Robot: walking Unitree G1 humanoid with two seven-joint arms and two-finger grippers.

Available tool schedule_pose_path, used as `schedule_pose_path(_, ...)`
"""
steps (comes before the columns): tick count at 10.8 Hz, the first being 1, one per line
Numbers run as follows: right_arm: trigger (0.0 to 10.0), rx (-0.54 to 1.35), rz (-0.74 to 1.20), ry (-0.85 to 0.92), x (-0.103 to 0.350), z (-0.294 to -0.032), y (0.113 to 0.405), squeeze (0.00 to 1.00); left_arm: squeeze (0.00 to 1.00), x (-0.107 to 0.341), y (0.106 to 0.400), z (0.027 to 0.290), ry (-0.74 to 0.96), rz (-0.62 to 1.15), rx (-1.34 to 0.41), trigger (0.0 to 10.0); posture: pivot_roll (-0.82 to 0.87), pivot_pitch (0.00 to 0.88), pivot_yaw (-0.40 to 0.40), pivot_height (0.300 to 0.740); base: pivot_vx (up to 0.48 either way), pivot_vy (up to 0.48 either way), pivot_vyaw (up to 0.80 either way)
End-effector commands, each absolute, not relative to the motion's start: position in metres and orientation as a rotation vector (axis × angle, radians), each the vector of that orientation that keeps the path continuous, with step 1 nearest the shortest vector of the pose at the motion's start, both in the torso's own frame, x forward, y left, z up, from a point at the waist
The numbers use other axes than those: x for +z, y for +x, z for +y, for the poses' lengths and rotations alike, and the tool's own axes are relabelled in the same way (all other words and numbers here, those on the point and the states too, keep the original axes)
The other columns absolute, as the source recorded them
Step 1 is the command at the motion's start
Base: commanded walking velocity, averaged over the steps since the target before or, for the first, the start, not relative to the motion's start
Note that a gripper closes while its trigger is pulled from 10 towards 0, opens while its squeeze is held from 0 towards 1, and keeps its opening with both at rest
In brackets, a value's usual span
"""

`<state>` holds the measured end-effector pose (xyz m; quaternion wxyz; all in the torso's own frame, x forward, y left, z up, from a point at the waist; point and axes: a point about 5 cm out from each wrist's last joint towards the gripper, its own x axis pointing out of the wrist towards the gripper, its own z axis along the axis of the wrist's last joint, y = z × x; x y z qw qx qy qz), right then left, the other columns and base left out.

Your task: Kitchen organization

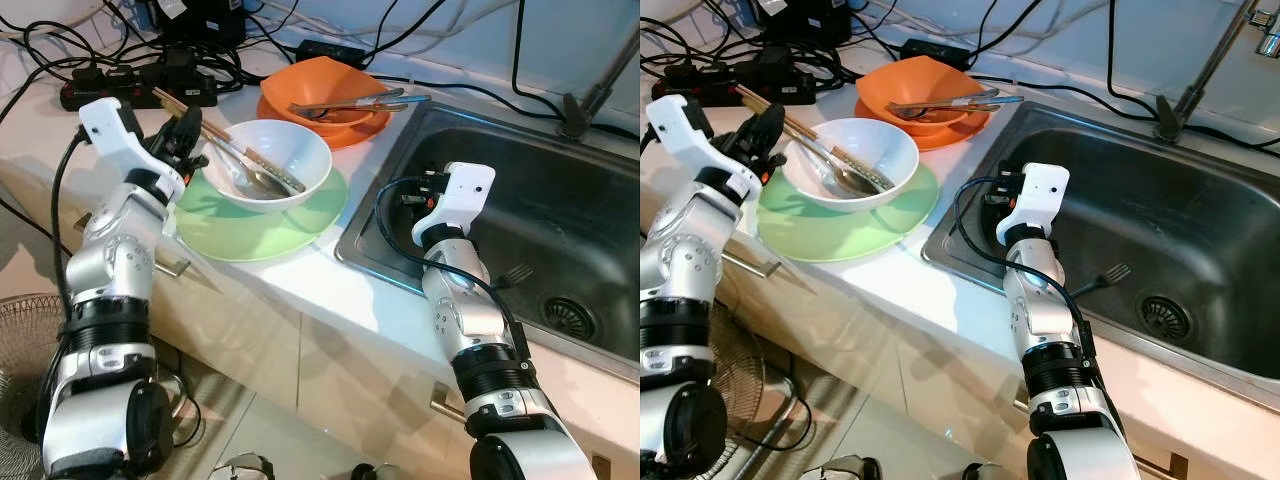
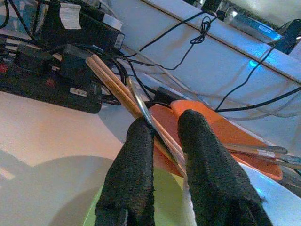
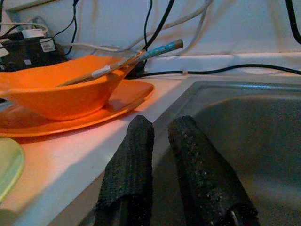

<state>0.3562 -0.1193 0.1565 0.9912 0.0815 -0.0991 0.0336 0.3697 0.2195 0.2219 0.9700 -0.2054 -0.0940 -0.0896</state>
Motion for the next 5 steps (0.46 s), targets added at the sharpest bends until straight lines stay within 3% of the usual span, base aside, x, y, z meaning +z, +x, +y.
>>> schedule_pose_path(1,10.0,0.047,-0.169,0.161,0.1485,-0.1259,0.3535,0.00,0.00,0.2227,0.3725,0.2171,-0.410,-0.190,-0.177,0.0,0.10,0.099,-0.041,0.740,0.000,0.000,0.00)
schedule_pose_path(5,10.0,0.039,-0.160,0.161,0.1470,-0.1275,0.3536,0.00,0.00,0.2294,0.3700,0.2106,-0.406,-0.231,-0.201,0.0,0.10,0.098,-0.044,0.740,0.000,0.000,0.00)
